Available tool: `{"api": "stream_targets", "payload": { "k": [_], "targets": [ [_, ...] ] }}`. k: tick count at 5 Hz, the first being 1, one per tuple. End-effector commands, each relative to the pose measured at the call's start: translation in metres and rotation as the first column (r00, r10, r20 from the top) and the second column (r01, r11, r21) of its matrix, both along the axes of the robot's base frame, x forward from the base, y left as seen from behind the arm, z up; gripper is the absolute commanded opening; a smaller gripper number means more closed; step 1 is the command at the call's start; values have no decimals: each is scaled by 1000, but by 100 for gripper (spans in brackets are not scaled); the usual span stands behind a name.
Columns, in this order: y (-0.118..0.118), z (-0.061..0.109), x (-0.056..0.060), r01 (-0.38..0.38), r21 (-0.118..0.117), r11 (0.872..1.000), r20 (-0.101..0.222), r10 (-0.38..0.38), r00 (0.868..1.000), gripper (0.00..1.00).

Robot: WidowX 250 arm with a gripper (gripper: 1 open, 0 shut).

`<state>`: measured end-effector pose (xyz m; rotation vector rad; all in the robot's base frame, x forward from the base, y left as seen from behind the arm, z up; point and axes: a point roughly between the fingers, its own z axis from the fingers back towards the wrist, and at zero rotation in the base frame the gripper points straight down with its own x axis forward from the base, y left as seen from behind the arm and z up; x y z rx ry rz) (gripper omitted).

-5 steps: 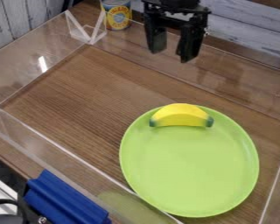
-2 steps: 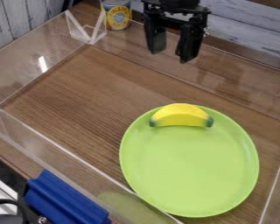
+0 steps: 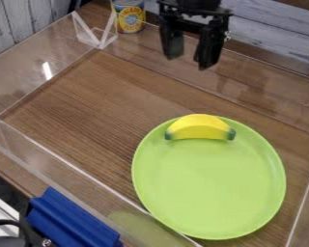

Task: Put the banana in the green plate

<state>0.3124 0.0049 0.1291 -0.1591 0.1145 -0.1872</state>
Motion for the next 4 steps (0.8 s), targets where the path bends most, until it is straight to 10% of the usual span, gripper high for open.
{"api": "stream_targets", "payload": {
  "k": [1,4],
  "targets": [
    [0,13,5,8,0,1000,43,-8,999,100],
    [-1,14,5,15,-4,1000,35,-15,999,100]
  ]
}}
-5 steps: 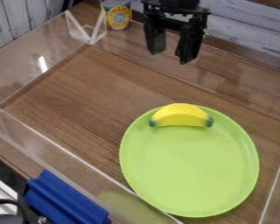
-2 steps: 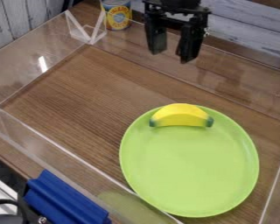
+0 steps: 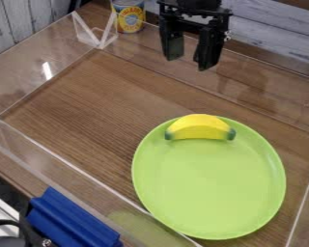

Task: Put the banana in the green plate

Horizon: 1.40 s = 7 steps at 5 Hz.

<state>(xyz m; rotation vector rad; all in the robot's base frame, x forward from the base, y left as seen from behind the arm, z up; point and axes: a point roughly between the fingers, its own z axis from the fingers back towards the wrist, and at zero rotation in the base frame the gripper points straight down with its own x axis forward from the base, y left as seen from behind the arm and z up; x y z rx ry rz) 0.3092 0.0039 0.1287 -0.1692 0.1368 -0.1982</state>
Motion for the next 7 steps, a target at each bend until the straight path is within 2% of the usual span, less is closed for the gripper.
{"api": "stream_targets", "payload": {
  "k": [1,7],
  "targets": [
    [1,13,11,5,5,1000,59,-5,998,100],
    [10,12,13,20,14,1000,38,-20,999,100]
  ]
}}
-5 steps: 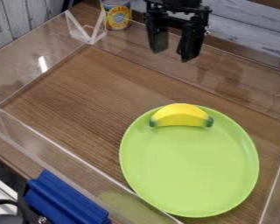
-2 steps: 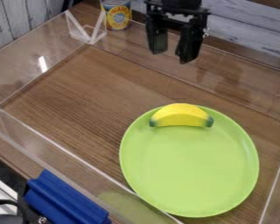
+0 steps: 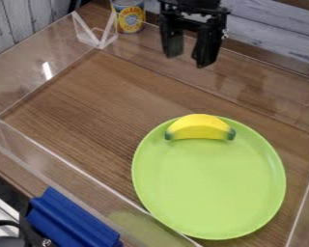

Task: Put the banana in the green plate

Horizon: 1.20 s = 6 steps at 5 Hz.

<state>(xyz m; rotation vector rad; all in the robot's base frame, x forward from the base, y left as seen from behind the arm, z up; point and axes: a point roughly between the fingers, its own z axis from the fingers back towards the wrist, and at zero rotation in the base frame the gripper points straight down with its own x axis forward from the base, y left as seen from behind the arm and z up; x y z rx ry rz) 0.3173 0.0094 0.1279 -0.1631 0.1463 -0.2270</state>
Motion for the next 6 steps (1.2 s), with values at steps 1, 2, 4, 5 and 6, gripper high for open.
{"api": "stream_targets", "payload": {
  "k": [1,2,4,5,6],
  "targets": [
    [5,13,6,-11,7,1000,39,11,999,100],
    [6,13,7,-13,7,1000,33,13,999,100],
    [4,11,5,1,7,1000,13,-1,1000,100],
    [4,11,7,0,6,1000,8,0,1000,100],
    [3,11,6,6,5,1000,-1,-6,1000,100]
  ]
}}
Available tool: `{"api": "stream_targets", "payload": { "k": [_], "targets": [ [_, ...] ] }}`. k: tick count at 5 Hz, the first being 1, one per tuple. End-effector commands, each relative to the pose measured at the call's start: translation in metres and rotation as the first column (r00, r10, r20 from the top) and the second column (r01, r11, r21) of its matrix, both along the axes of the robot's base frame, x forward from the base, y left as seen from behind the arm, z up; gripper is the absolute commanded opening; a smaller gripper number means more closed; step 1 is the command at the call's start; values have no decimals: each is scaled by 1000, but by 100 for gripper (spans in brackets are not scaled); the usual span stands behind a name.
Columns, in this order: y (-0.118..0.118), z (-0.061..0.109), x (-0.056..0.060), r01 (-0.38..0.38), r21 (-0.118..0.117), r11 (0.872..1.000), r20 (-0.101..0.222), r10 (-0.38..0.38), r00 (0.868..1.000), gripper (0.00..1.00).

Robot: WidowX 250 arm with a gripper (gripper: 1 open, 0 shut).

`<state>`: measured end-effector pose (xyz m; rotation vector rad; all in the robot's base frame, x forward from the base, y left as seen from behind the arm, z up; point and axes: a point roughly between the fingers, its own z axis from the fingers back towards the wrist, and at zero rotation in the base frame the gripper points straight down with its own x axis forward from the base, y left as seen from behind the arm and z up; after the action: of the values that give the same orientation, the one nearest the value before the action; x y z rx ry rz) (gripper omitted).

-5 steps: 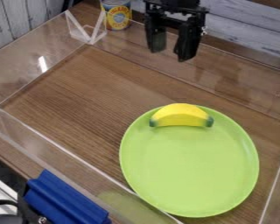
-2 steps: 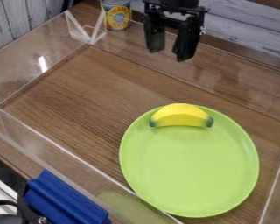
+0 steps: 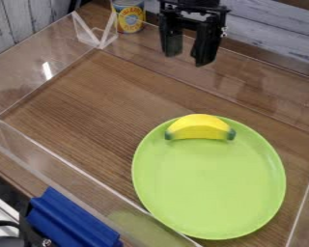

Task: Put the banana in the green plate

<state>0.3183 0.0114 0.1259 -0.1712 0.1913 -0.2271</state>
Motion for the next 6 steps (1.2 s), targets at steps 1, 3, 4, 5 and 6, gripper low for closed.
{"api": "stream_targets", "payload": {
  "k": [1,3,4,5,6],
  "targets": [
    [0,12,5,5,7,1000,38,-5,999,100],
    [-1,12,6,9,4,1000,27,-9,1000,100],
    [-1,12,6,12,4,1000,20,-12,1000,100],
    [-2,12,7,12,2,1000,16,-12,1000,100],
    [-2,12,5,19,2,1000,5,-19,1000,100]
  ]
}}
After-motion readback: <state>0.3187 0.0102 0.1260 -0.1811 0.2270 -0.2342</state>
